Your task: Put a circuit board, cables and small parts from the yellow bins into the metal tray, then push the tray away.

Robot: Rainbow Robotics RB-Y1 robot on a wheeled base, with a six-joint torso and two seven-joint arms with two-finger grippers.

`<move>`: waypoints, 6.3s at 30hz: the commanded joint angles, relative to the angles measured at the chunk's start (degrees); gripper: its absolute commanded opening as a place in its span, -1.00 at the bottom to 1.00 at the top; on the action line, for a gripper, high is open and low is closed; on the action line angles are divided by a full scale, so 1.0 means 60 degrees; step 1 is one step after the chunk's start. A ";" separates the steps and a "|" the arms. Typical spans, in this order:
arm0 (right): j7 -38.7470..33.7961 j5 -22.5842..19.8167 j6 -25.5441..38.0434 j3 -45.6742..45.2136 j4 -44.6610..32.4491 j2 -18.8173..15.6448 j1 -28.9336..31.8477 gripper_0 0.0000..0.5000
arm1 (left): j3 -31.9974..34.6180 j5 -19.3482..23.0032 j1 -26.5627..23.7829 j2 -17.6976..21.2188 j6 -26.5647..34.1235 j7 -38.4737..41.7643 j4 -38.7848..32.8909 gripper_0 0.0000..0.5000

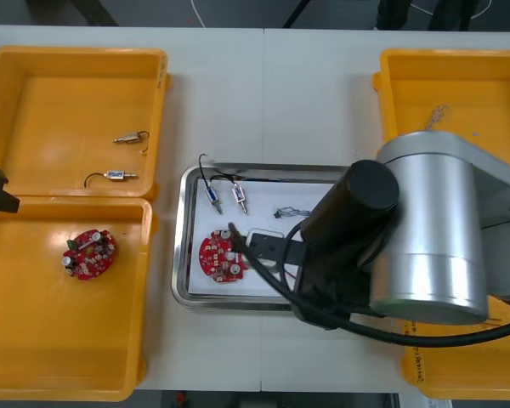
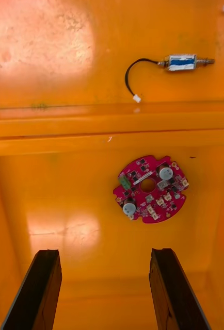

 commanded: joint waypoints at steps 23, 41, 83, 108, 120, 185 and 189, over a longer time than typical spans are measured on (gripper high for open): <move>0.0477 0.1214 -0.2219 0.3238 0.2407 0.1055 -0.1132 1.00 | 0.0285 0.0140 0.0341 0.0485 0.0061 -0.0268 -0.0305 1.00; 0.0301 0.1873 -0.2366 0.4073 0.2788 0.1289 -0.1132 1.00 | 0.0285 0.0140 0.0341 0.0485 0.0061 -0.0268 -0.0305 1.00; 0.0272 0.2708 -0.2512 0.4410 0.3066 0.1407 -0.1132 0.86 | 0.0285 0.0140 0.0341 0.0485 0.0061 -0.0268 -0.0305 1.00; 0.0638 0.3045 -0.2527 0.4424 0.3023 0.1128 -0.1557 -1.00 | 0.0285 0.0140 0.0341 0.0485 0.0061 -0.0268 -0.0305 1.00; 0.0916 0.3031 -0.2556 0.4556 0.3008 0.0762 -0.2260 -1.00 | 0.0285 0.0140 0.0341 0.0485 0.0061 -0.0268 -0.0305 1.00; 0.2132 0.3499 -0.3713 0.4556 0.6597 0.1231 -0.5365 -1.00 | 0.0285 0.0140 0.0341 0.0485 0.0061 -0.0268 -0.0305 1.00; 0.2279 0.3573 -0.3860 0.4556 0.6831 0.1246 -0.5453 -1.00 | 0.0285 0.0140 0.0341 0.0485 0.0061 -0.0268 -0.0305 1.00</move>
